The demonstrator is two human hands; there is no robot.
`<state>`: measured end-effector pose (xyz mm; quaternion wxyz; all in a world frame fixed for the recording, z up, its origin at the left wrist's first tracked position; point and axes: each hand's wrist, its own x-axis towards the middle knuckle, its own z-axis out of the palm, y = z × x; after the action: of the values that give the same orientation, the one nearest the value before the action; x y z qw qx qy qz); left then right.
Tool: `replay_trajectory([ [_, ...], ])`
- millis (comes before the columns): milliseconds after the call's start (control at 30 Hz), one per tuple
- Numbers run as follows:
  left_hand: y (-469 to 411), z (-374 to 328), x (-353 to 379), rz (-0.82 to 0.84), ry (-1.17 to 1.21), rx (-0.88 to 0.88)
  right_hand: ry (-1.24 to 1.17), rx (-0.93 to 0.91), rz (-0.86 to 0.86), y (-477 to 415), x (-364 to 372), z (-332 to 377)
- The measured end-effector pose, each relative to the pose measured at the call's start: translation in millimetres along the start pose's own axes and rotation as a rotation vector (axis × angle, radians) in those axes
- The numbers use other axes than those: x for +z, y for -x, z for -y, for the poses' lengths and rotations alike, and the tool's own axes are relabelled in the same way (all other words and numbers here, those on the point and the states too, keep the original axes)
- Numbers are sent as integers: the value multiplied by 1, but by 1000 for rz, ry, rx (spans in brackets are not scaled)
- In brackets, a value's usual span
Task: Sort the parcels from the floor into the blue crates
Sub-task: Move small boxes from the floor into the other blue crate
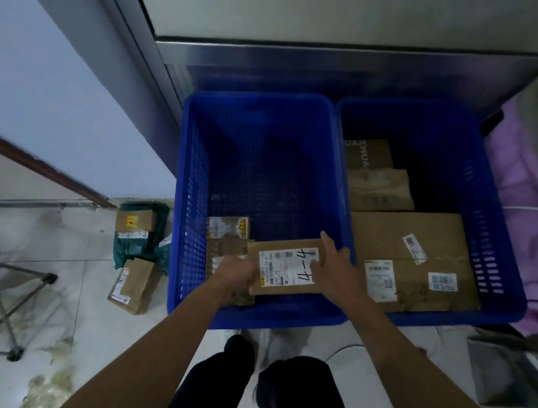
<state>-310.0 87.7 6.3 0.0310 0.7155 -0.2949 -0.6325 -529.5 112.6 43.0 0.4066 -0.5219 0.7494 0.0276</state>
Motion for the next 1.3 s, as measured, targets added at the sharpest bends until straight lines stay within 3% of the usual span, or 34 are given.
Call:
replay_trajectory([
  [167,-35,1,13,39,-167,-93,6,45,52,-50,44,-22],
  [300,-68,8,33,69,-138,-186,68,161,80,-81,76,-36],
  [733,-141,62,81,91,-241,-223,92,222,235,-136,151,-82],
  [1300,-162,43,109,69,-441,-237,165,273,385,-162,145,-81],
])
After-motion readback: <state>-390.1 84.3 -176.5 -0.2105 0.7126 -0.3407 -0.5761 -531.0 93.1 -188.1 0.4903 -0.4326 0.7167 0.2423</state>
